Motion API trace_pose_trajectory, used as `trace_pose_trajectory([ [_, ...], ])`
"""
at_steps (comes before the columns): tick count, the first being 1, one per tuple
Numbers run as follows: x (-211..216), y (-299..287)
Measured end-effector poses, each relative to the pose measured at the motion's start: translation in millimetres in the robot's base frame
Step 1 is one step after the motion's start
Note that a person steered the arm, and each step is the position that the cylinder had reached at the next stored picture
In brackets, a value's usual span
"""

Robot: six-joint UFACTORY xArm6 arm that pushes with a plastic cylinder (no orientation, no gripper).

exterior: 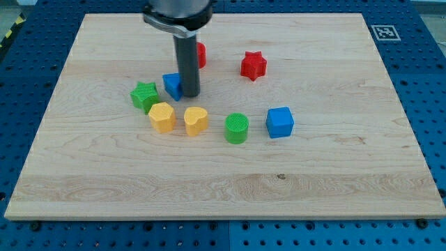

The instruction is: Move the blue triangle toward the green star

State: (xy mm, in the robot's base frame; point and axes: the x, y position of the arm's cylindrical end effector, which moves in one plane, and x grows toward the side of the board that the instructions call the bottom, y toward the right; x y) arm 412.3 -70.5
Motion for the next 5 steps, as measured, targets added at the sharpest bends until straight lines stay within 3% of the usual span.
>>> trace_pose_trajectory([
  [5,-6,-48],
])
